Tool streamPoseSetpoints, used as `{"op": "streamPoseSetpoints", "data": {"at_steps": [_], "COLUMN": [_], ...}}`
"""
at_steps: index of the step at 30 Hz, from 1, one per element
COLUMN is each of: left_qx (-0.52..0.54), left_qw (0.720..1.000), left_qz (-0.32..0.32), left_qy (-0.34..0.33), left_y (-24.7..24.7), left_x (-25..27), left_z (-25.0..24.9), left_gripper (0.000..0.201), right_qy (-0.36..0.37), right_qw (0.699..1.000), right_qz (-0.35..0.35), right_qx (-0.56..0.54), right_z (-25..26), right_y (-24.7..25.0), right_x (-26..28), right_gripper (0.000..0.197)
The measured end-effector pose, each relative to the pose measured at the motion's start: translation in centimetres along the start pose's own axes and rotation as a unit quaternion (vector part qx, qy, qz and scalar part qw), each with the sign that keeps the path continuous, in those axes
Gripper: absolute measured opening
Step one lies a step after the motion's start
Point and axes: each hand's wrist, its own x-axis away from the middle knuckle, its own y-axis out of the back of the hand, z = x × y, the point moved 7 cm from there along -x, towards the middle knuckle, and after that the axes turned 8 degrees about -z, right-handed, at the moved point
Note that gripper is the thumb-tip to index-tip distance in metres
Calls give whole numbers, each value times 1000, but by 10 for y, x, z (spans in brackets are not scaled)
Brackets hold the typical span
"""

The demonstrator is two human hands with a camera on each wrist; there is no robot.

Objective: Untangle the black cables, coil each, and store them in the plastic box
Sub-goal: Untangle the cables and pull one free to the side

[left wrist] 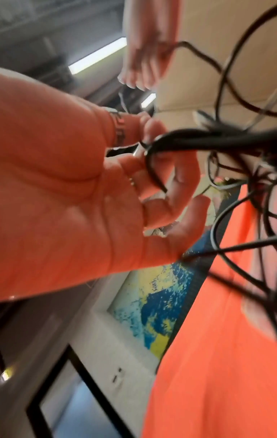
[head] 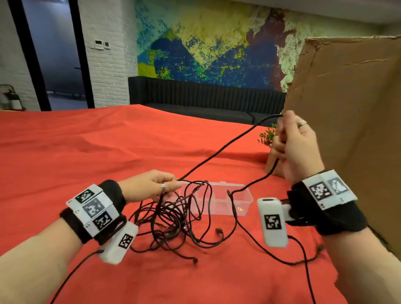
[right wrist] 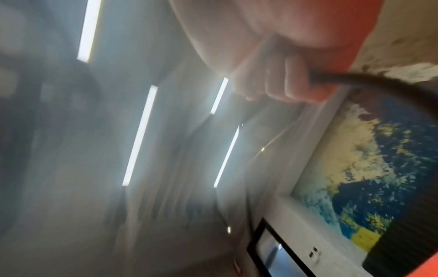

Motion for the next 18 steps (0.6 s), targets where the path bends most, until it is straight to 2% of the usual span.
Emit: {"op": "streamPoseSetpoints", "data": {"at_steps": [2,4,6,7,9,10,11,13,15,16,18], "left_qx": [-51,-76,-98,-146,-274,-317,-335,-309,-232,-198,-159], "left_qw": [999,997,995,988,953,933,921,922,936,942,947], "left_qz": [14,6,-27,-54,-124,-166,-196,-210,-195,-189,-190], "left_qy": [8,24,15,-5,-28,-33,-45,-105,-179,-196,-205], "left_y": [-2,1,8,13,21,24,26,20,9,4,-2], "left_x": [1,2,0,-1,-1,1,1,2,7,9,11], "left_z": [12,20,19,14,3,-6,-14,-35,-56,-63,-72], "left_gripper": [32,30,29,30,27,23,21,23,26,25,20], "right_qy": [10,44,83,94,64,49,54,133,213,230,258], "right_qw": [995,983,970,965,969,960,936,872,813,786,757], "right_qz": [-98,-175,-206,-202,-152,-124,-90,-22,87,145,210], "right_qx": [-23,12,102,139,185,246,335,470,536,556,563], "right_z": [10,16,14,9,-7,-14,-19,-18,-17,-22,-32], "right_y": [31,60,78,80,73,67,58,26,-20,-41,-68], "right_x": [-12,-17,-16,-16,-15,-13,-8,17,53,69,88], "right_gripper": [37,37,36,32,13,30,49,68,77,81,81]}}
